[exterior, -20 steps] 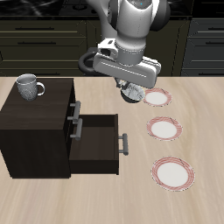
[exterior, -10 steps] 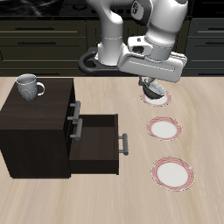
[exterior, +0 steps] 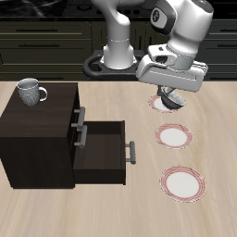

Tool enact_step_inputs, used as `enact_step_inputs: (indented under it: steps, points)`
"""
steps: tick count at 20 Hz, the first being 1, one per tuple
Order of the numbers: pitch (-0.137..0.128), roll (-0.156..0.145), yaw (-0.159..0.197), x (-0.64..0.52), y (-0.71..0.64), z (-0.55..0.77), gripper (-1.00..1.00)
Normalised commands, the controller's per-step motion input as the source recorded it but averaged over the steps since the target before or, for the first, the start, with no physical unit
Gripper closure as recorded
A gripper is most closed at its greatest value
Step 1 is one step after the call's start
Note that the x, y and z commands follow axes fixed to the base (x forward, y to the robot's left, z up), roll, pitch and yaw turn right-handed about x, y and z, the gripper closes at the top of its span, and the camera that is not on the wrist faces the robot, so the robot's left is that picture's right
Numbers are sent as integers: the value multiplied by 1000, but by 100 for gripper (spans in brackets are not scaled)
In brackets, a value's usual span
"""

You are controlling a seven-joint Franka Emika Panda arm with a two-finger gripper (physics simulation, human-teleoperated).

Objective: Place the bowl on the middle plate relative to the robot

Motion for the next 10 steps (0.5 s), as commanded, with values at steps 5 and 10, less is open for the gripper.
enact_step_inputs:
  steps: [5, 10]
  points:
    - [6, 61, -36, -133, 213, -37, 100]
    - [13, 90, -39, -69, 346, -124, 100]
